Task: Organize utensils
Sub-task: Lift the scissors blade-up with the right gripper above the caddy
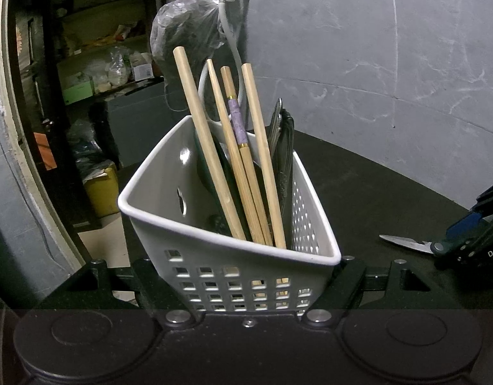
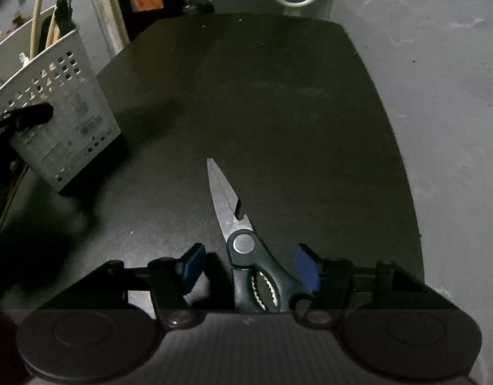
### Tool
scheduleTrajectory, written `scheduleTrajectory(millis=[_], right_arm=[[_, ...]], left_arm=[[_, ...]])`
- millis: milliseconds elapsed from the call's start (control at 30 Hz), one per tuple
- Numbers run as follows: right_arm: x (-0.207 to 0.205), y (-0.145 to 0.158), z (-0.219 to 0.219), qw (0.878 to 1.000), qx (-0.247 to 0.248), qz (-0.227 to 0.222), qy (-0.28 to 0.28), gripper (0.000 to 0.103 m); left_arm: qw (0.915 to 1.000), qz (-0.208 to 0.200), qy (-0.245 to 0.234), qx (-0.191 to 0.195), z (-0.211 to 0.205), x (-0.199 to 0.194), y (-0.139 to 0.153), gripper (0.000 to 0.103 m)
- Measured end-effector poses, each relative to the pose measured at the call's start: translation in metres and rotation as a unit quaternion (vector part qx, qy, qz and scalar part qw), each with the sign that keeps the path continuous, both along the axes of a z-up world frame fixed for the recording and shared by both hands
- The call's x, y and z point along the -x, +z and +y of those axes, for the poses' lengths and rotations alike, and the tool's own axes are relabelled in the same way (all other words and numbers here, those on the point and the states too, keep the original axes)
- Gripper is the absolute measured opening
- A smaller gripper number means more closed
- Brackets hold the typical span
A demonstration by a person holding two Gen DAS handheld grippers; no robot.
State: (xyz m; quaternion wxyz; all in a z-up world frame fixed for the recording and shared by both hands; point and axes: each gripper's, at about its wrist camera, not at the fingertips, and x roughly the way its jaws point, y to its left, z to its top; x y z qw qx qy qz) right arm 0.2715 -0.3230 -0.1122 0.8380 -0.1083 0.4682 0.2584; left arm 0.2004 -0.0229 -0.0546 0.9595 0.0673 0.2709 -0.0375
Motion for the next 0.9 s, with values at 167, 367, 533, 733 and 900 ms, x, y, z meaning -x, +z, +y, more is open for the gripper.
scheduleTrajectory(millis=[167, 367, 533, 733, 900], right_arm=[[-0.003, -0.003, 0.003, 0.999, 0.013, 0.006, 0.031, 0.064], [-0.006, 0.0, 0.009, 0.997, 0.023, 0.009, 0.07, 0.047], [-0.012, 0.002, 0.012, 0.996, 0.025, 0.016, 0.087, 0.031], [-0.009, 0.003, 0.016, 0.994, 0.036, 0.002, 0.1, 0.029], [-0.002, 0.003, 0.016, 0.995, 0.03, -0.009, 0.099, 0.029]], left_arm=[[1.0, -0.001, 0.003, 0.0, -0.001, 0.002, 0.0, 0.078], [1.0, -0.001, 0.006, -0.001, -0.002, 0.003, 0.001, 0.078], [1.0, -0.002, 0.009, 0.0, -0.003, 0.004, 0.001, 0.078], [0.9999, -0.003, 0.01, 0.0, -0.003, 0.005, 0.001, 0.078], [0.9999, -0.002, 0.01, 0.0, -0.003, 0.005, 0.001, 0.078]])
